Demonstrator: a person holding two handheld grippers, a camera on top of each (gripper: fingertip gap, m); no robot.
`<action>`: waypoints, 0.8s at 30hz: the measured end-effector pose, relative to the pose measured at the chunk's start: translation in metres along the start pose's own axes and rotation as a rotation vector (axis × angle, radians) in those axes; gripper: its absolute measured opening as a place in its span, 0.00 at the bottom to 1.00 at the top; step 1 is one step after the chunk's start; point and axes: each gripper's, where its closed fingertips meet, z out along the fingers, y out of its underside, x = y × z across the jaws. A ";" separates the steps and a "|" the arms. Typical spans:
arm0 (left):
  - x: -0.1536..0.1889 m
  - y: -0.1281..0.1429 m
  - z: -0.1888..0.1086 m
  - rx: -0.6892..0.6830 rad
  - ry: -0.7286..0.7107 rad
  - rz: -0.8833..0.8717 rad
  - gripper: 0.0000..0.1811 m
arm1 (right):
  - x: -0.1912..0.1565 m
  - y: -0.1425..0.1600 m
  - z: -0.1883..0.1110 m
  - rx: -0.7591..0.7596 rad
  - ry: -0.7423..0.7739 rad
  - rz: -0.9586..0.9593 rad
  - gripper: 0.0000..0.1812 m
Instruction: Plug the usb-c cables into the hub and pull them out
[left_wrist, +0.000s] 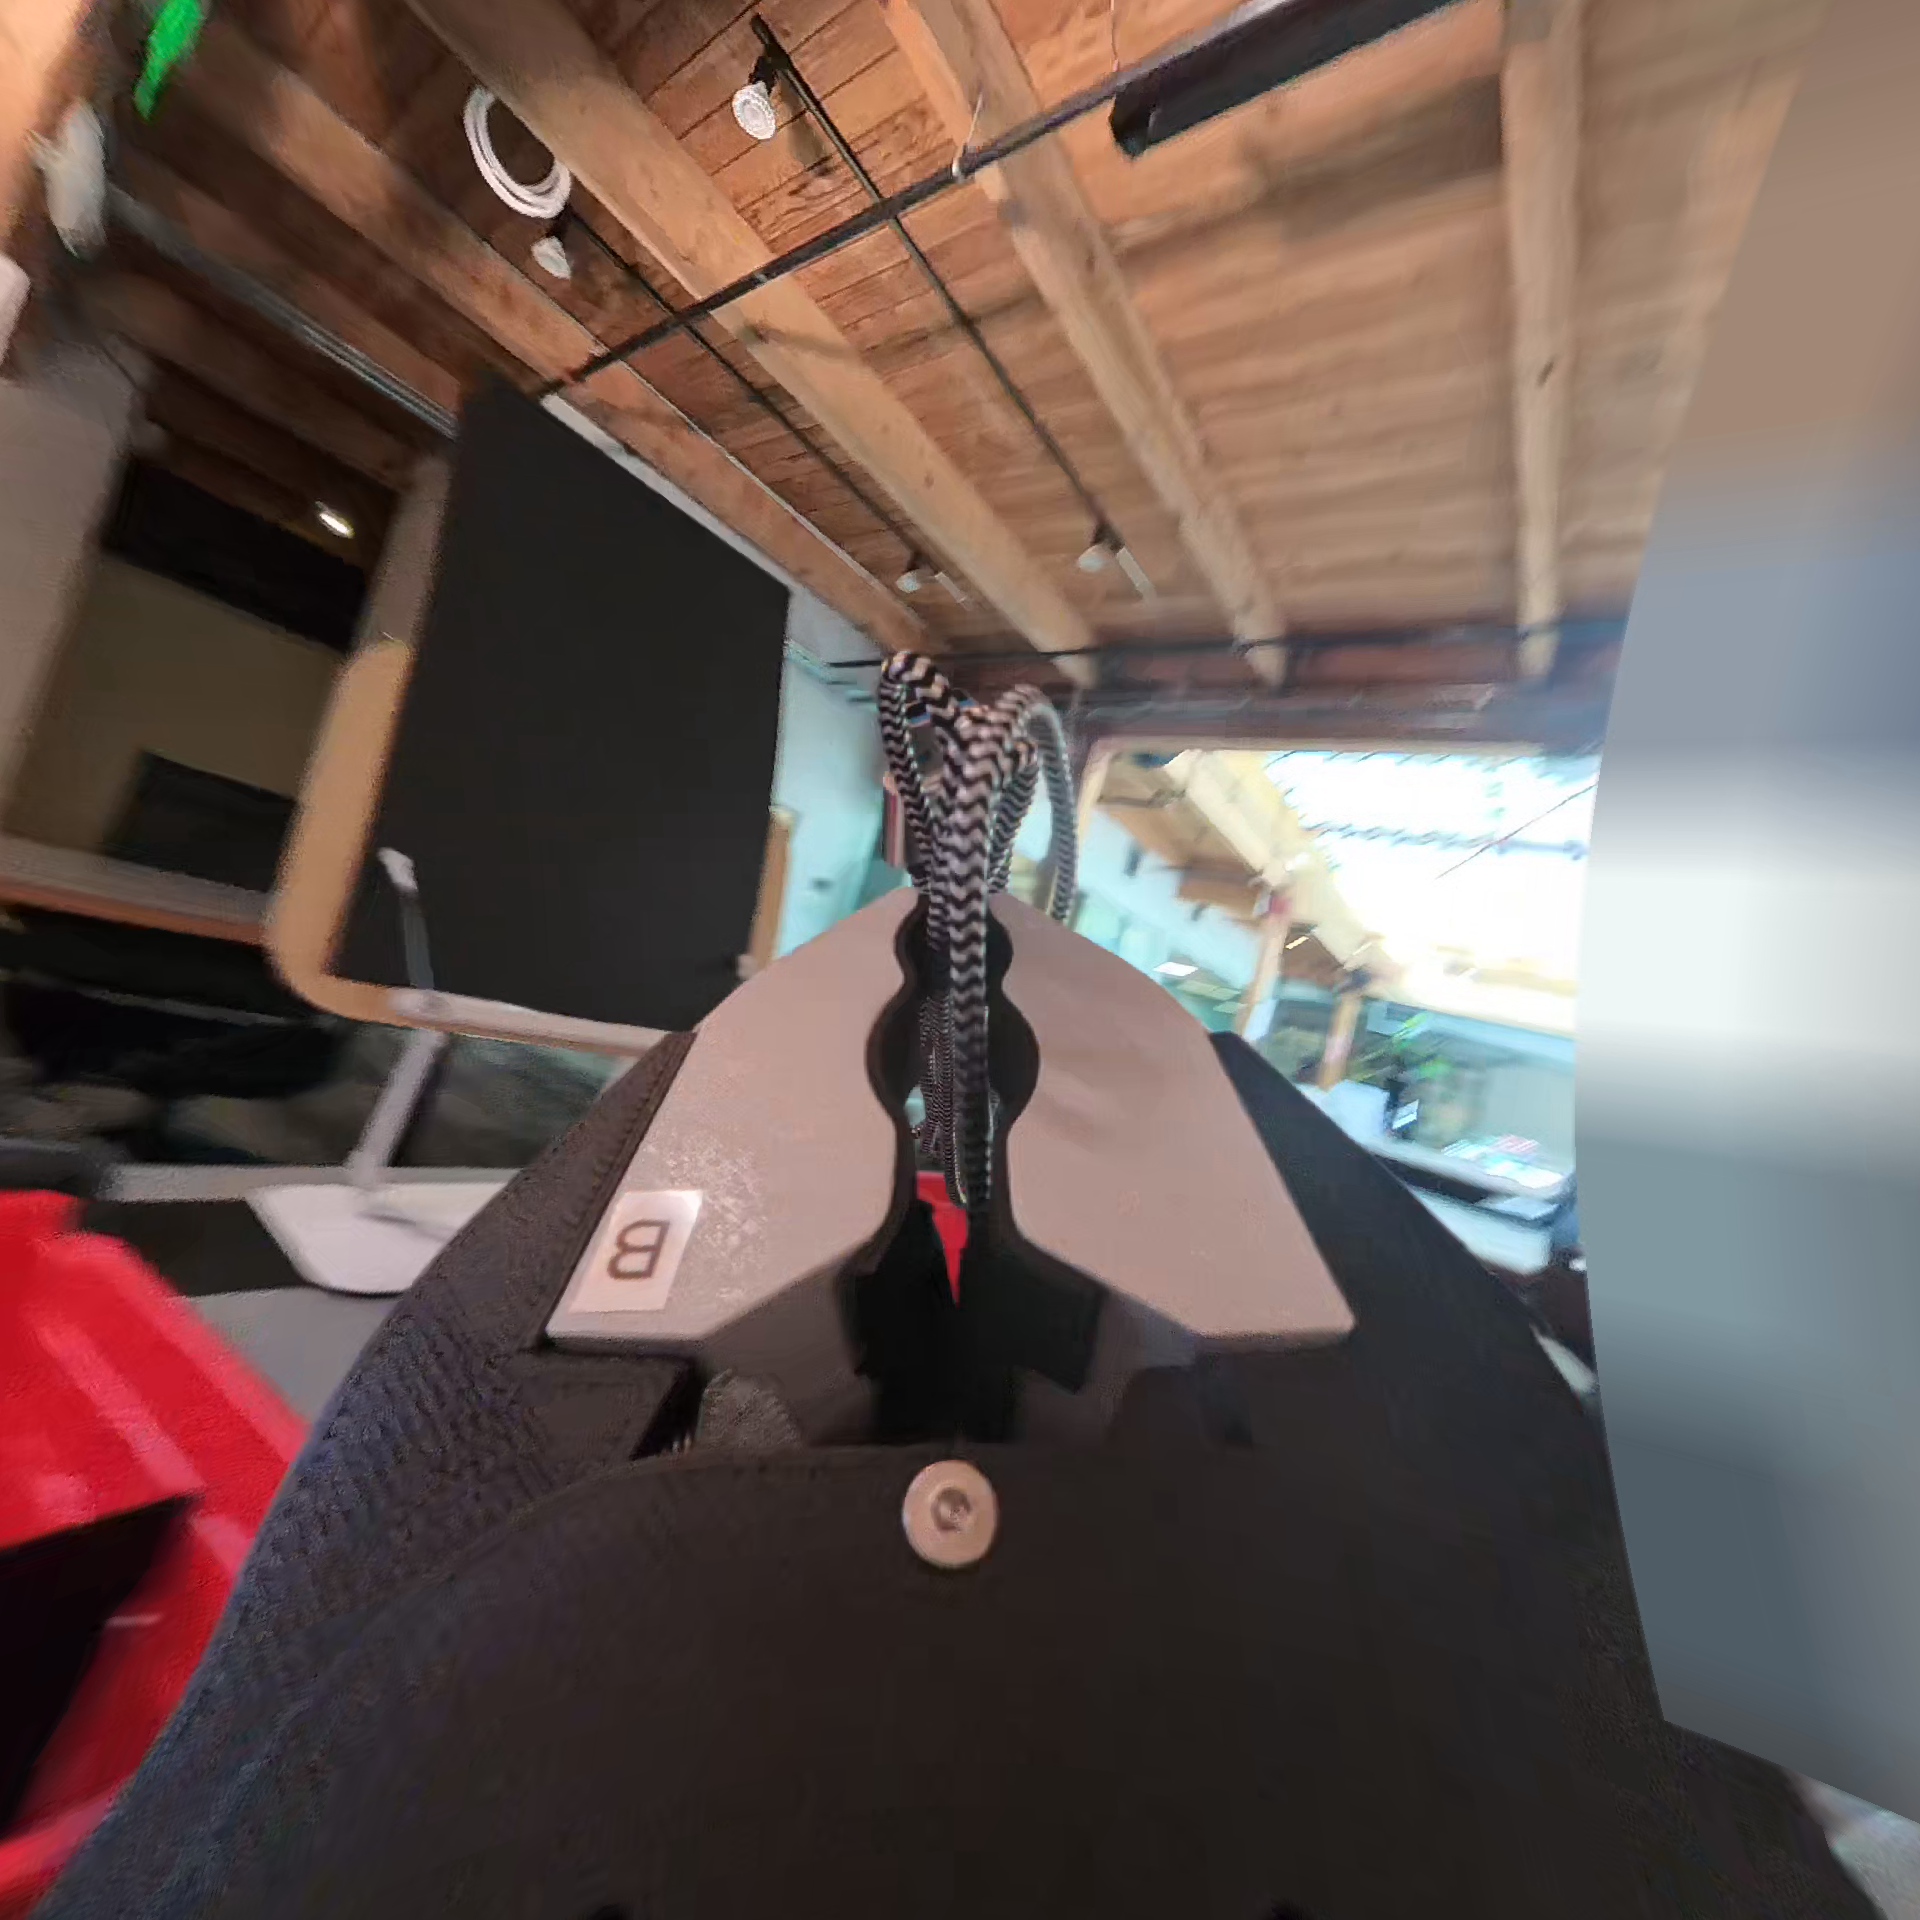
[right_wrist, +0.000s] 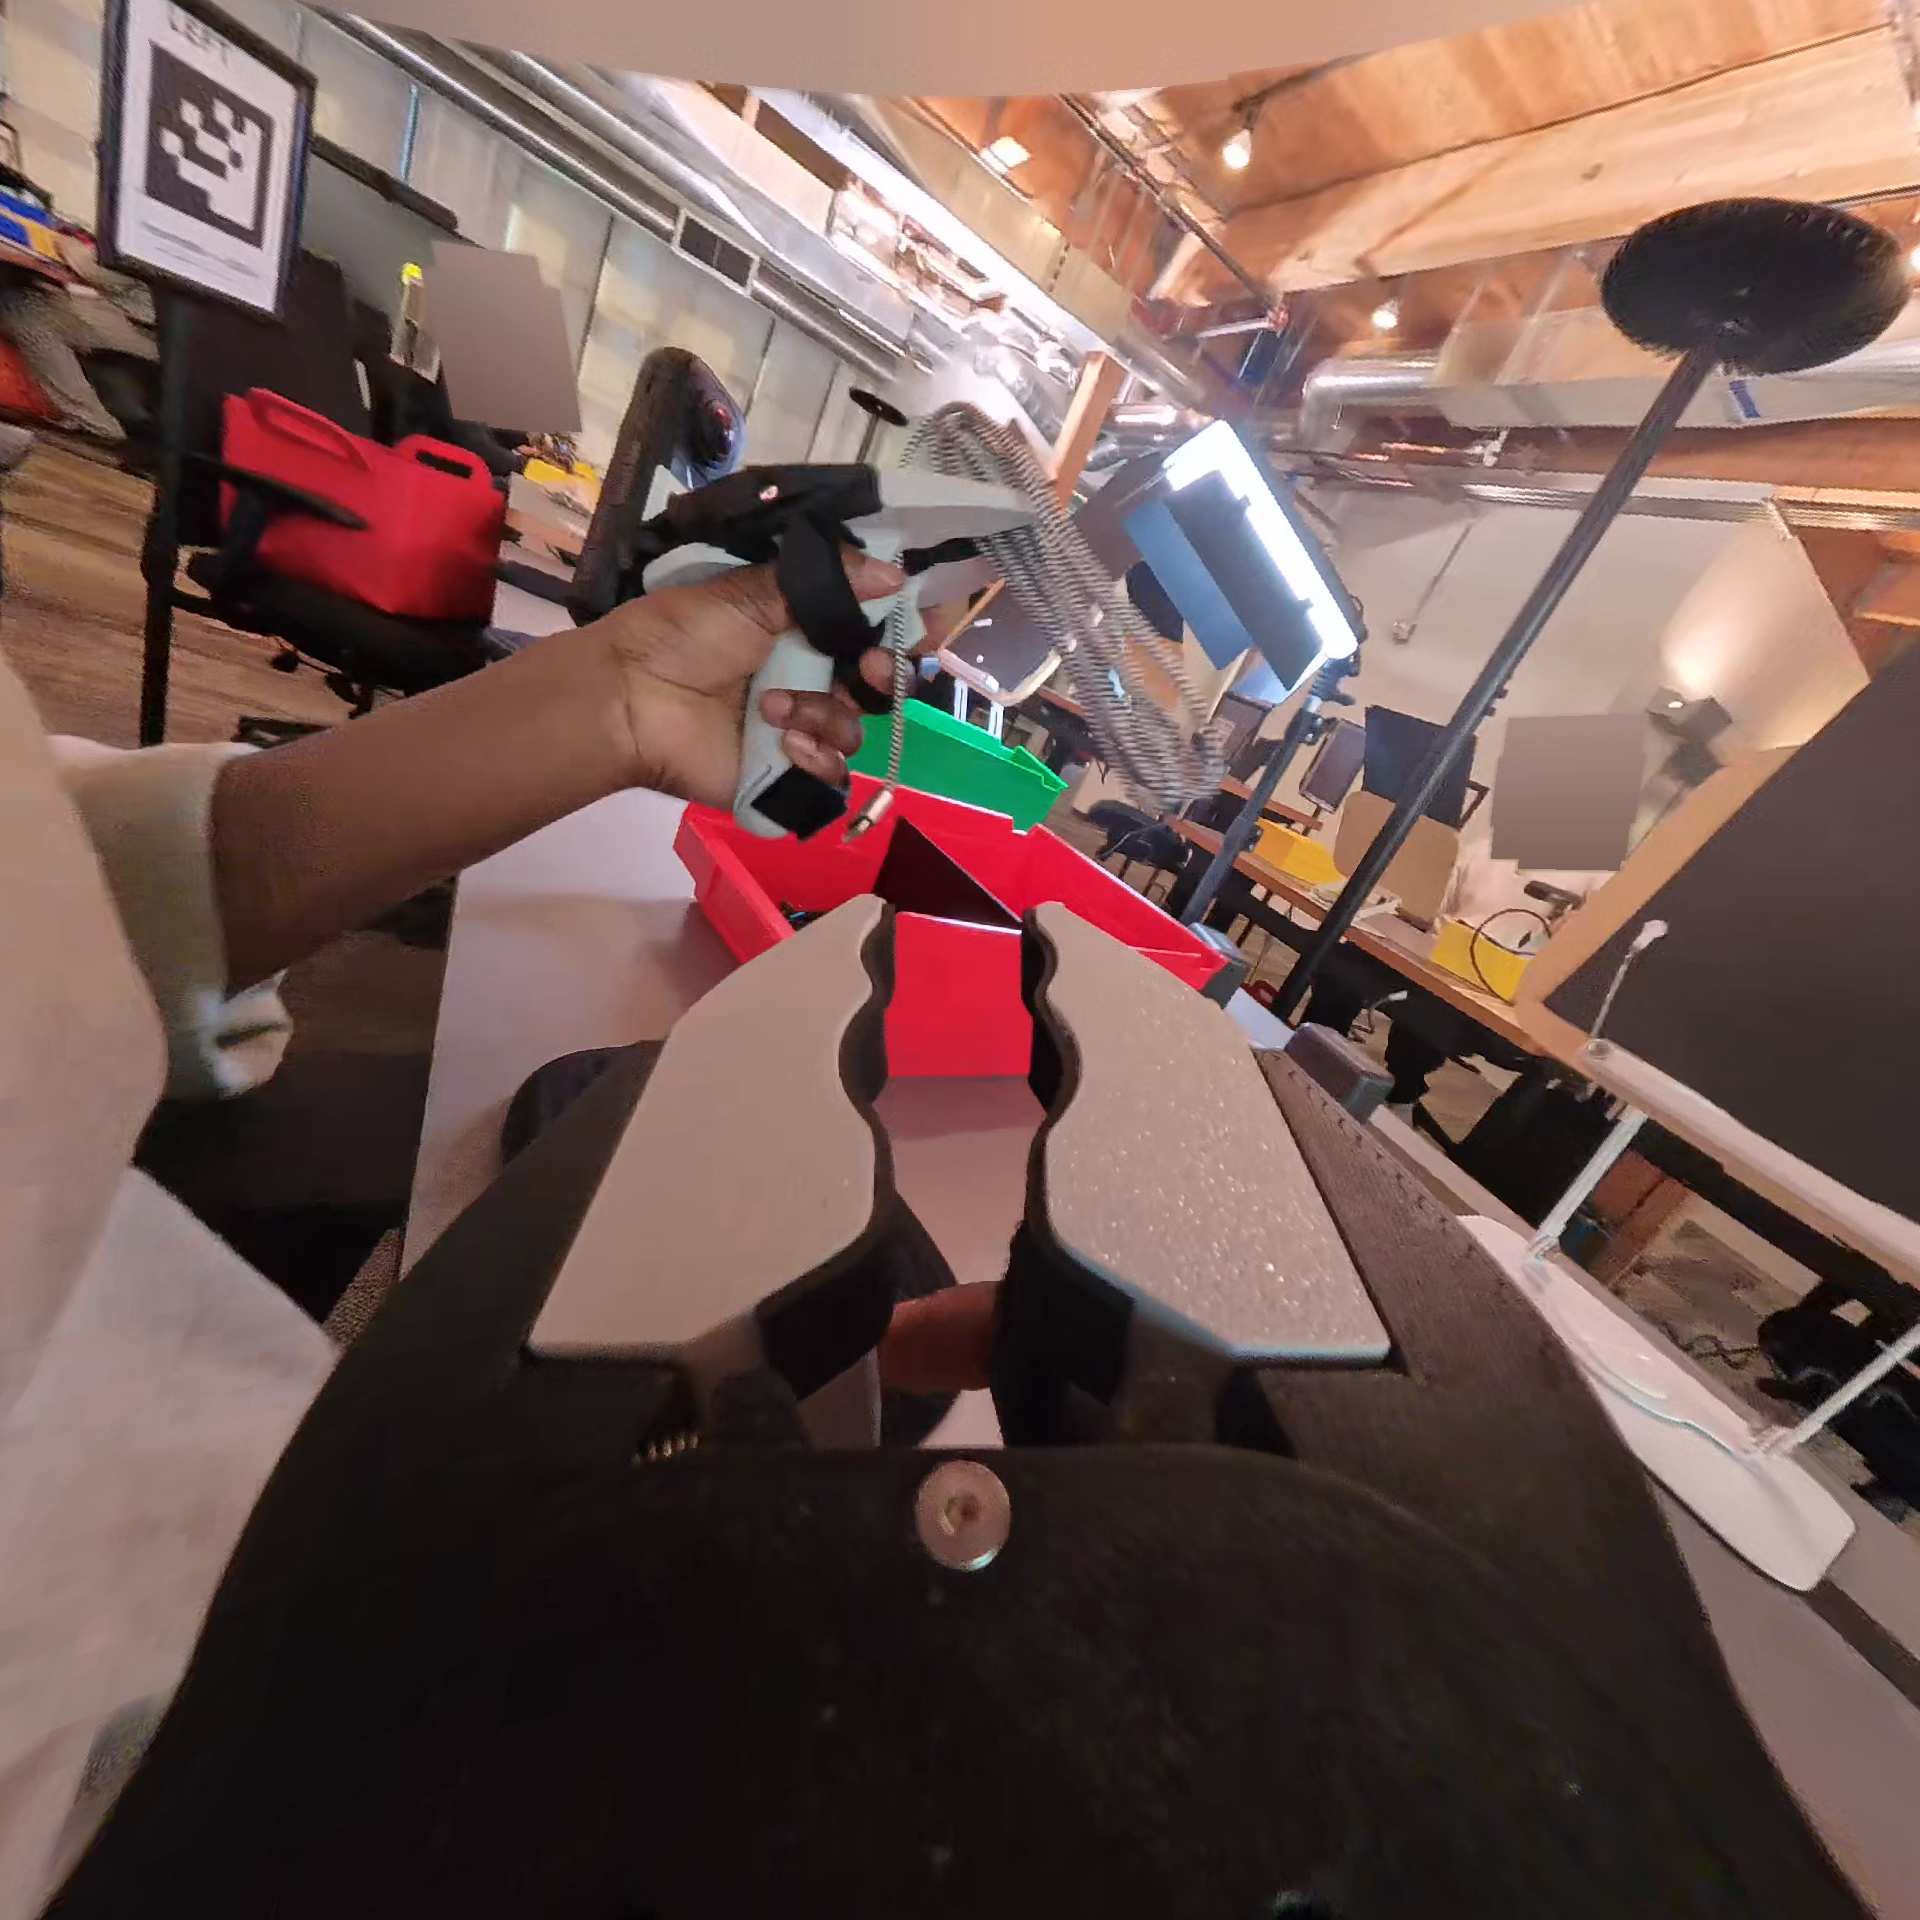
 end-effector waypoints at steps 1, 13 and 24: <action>0.007 0.010 0.004 0.018 0.021 -0.083 0.03 | -0.007 0.005 0.010 -0.012 0.002 0.000 0.13; 0.037 0.052 0.024 0.130 0.104 -0.302 0.02 | -0.006 0.033 0.036 -0.040 0.085 0.449 0.17; 0.016 0.086 0.016 0.053 -0.075 -0.242 0.03 | 0.015 0.055 0.026 -0.160 0.196 0.367 0.03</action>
